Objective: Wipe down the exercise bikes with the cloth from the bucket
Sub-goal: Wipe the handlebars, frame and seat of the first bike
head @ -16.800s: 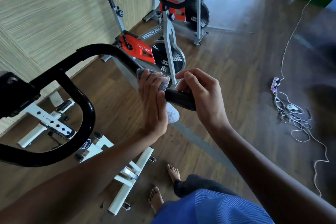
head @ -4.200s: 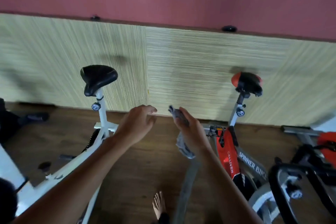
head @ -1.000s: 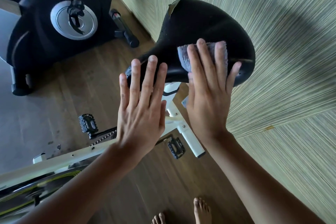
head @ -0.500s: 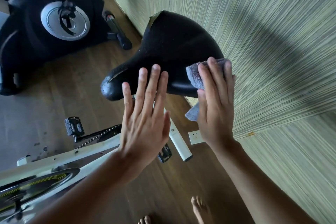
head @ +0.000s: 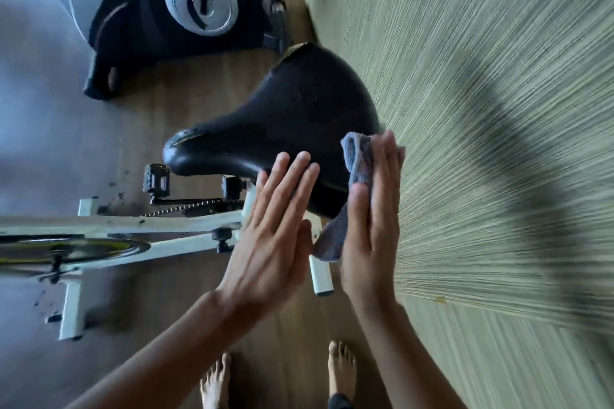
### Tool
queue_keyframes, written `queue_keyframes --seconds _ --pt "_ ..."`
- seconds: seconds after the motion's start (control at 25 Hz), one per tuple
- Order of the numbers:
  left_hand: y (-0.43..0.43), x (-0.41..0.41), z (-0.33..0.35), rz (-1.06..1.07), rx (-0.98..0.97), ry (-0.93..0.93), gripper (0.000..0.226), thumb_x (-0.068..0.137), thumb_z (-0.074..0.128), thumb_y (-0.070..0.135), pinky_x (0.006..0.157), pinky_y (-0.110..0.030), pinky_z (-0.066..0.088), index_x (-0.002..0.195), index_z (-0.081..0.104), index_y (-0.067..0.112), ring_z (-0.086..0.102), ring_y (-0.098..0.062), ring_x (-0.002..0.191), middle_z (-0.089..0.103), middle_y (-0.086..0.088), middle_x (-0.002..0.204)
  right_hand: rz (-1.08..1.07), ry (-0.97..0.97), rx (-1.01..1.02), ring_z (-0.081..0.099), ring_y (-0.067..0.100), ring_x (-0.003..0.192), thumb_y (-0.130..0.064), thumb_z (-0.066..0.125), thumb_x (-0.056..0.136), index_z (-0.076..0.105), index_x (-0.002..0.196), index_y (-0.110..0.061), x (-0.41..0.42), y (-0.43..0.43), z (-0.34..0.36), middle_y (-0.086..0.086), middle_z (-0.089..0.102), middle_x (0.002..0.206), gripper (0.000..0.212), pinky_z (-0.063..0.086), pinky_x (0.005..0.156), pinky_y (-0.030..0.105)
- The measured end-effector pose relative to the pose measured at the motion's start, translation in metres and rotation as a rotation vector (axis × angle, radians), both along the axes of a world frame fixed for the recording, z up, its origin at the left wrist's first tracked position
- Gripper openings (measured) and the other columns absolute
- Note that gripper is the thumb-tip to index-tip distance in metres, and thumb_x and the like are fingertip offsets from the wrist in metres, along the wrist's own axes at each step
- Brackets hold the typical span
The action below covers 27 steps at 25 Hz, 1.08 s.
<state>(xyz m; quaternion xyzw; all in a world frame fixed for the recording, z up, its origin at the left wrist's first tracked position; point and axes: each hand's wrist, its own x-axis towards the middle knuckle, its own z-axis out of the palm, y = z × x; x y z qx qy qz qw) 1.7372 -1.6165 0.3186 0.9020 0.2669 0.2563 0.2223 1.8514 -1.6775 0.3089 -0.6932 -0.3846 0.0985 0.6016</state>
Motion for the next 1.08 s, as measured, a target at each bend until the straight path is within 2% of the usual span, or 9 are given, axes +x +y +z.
queue_keyframes --seconds 0.12,0.36,0.48,0.6,0.72,0.8,0.88,0.96,1.08 --pt "-0.012 0.009 0.005 0.09 -0.058 0.008 0.055 0.102 0.037 0.018 0.122 -0.055 0.017 0.153 0.024 0.002 0.01 -0.028 0.153 0.02 -0.011 0.163 0.062 0.268 -0.018 0.007 0.005 0.153 -0.026 0.03 0.107 0.018 0.152 -0.031 -0.002 -0.009 0.006 -0.03 0.01 0.16 0.047 0.013 0.124 0.028" --pt "-0.014 0.021 0.017 0.155 -0.048 0.088 0.052 0.103 0.038 0.022 0.122 -0.054 0.016 0.152 0.031 0.005 0.011 -0.025 0.153 0.023 -0.008 0.163 0.144 0.629 -0.027 0.025 -0.005 0.145 -0.02 0.033 0.108 0.028 0.154 -0.023 0.042 0.012 0.026 -0.016 0.029 0.159 0.047 0.02 0.125 0.037" --pt "-0.013 0.02 0.021 0.153 -0.034 0.121 0.051 0.104 0.037 0.017 0.121 -0.056 0.018 0.152 0.03 0.005 0.013 -0.027 0.153 0.024 -0.01 0.162 0.156 0.591 -0.1 0.025 -0.004 0.146 -0.028 0.035 0.105 0.029 0.152 -0.03 0.04 0.009 0.032 -0.016 0.03 0.159 0.047 0.02 0.125 0.039" --pt "-0.014 0.019 0.022 0.141 -0.036 0.142 0.05 0.104 0.038 0.017 0.121 -0.056 0.019 0.152 0.032 0.004 0.014 -0.028 0.152 0.026 -0.011 0.162 0.289 0.49 -0.247 0.032 -0.002 0.143 -0.028 0.04 0.105 0.038 0.149 -0.027 0.092 0.057 0.043 -0.012 0.038 0.156 0.044 0.02 0.125 0.035" --pt "-0.016 0.021 0.025 0.153 -0.057 0.145 0.05 0.104 0.038 0.019 0.118 -0.06 0.021 0.151 0.033 0.003 0.015 -0.03 0.152 0.026 -0.012 0.161 0.566 0.466 -0.394 0.05 -0.011 0.12 -0.02 0.043 0.105 0.046 0.146 -0.017 0.136 0.112 0.065 -0.012 0.049 0.145 0.042 0.029 0.119 0.024" --pt "-0.017 0.023 0.027 0.155 -0.056 0.151 0.05 0.104 0.039 0.02 0.118 -0.06 0.023 0.15 0.034 0.002 0.017 -0.03 0.152 0.028 -0.013 0.16 0.711 0.405 -0.518 0.053 -0.011 0.108 -0.014 0.042 0.105 0.05 0.143 -0.017 0.15 0.145 0.076 -0.005 0.055 0.139 0.039 0.035 0.11 0.015" --pt "-0.016 0.022 0.029 0.158 -0.05 0.154 0.049 0.103 0.041 0.019 0.118 -0.059 0.024 0.149 0.036 0.002 0.018 -0.03 0.151 0.03 -0.012 0.16 0.785 0.414 -0.592 0.059 0.007 0.115 -0.018 0.046 0.101 0.055 0.14 -0.015 0.156 0.169 0.081 0.0 0.062 0.13 0.039 0.039 0.112 0.028" --pt "-0.015 0.02 0.03 0.147 -0.034 0.154 0.049 0.102 0.044 0.017 0.119 -0.057 0.024 0.149 0.037 0.002 0.02 -0.03 0.151 0.031 -0.012 0.159 0.707 0.461 -0.61 0.059 0.027 0.122 -0.019 0.047 0.101 0.055 0.139 -0.015 0.151 0.177 0.077 0.012 0.065 0.127 0.039 0.038 0.115 0.042" --pt "-0.013 0.019 0.031 0.141 -0.03 0.157 0.049 0.102 0.045 0.017 0.119 -0.057 0.024 0.148 0.038 0.002 0.021 -0.03 0.151 0.031 -0.012 0.159 0.57 0.493 -0.46 0.051 0.028 0.133 -0.022 0.044 0.105 0.049 0.144 -0.017 0.141 0.137 0.054 0.014 0.055 0.144 0.04 0.034 0.117 0.043"
